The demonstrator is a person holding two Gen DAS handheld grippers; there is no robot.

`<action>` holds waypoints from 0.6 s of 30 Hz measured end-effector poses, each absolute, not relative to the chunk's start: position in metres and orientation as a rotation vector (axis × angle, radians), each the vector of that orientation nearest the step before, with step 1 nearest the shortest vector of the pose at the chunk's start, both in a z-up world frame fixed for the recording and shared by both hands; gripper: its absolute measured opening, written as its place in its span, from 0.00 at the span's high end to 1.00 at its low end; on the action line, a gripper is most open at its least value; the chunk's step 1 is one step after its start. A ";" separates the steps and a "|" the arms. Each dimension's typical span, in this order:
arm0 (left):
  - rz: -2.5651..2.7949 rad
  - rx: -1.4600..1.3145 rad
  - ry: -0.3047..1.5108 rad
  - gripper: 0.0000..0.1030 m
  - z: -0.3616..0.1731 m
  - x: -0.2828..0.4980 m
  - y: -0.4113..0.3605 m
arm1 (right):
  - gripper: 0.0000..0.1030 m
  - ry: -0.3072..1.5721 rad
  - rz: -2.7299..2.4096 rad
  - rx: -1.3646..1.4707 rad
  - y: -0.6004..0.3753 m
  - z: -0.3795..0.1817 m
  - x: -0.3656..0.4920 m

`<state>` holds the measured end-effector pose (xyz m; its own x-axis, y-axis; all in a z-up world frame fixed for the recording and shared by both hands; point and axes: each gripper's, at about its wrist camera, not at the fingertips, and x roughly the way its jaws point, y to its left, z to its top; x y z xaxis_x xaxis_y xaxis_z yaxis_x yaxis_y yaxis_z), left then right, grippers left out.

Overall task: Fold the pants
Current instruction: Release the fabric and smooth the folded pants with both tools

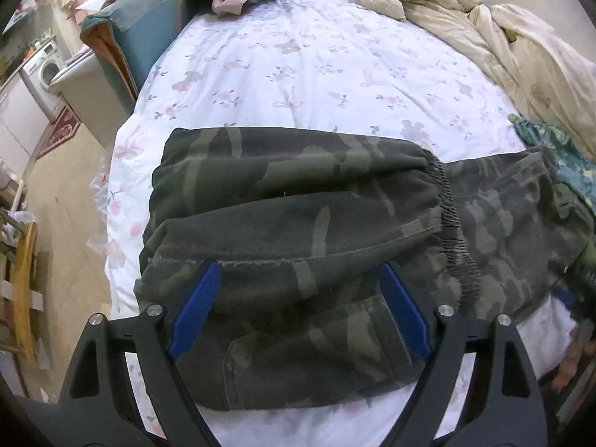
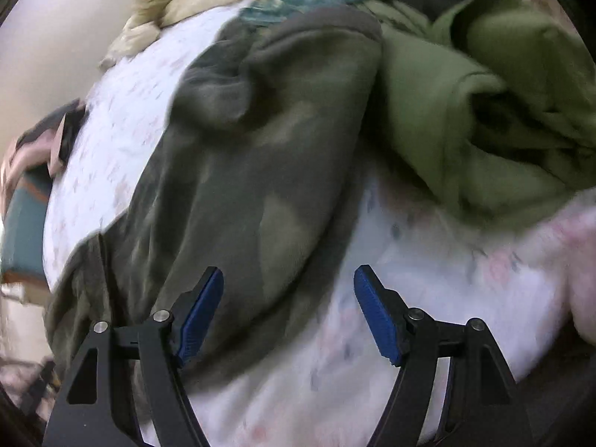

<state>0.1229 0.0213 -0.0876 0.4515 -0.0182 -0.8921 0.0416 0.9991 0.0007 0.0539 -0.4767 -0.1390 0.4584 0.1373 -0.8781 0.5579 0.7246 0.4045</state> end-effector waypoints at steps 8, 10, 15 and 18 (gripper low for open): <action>0.032 -0.029 1.104 0.18 -0.095 0.125 0.044 | 0.49 0.961 -0.334 0.735 -0.505 -0.147 0.097; 0.043 -0.023 1.089 0.18 -0.096 0.126 0.045 | 0.81 0.885 -0.263 0.798 -0.509 -0.147 0.093; 0.050 -0.035 1.051 0.18 -0.090 0.130 0.041 | 0.96 0.724 -0.166 0.680 -0.485 -0.102 0.085; 0.041 -0.027 1.019 0.18 -0.086 0.133 0.035 | 0.97 0.687 -0.111 0.664 -0.480 -0.088 0.079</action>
<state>0.1325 0.0354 -0.0857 0.5234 0.0215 -0.8518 -0.0468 0.9989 -0.0035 0.0793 -0.4795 -0.0876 0.7762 0.1159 -0.6197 0.3060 0.7902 0.5310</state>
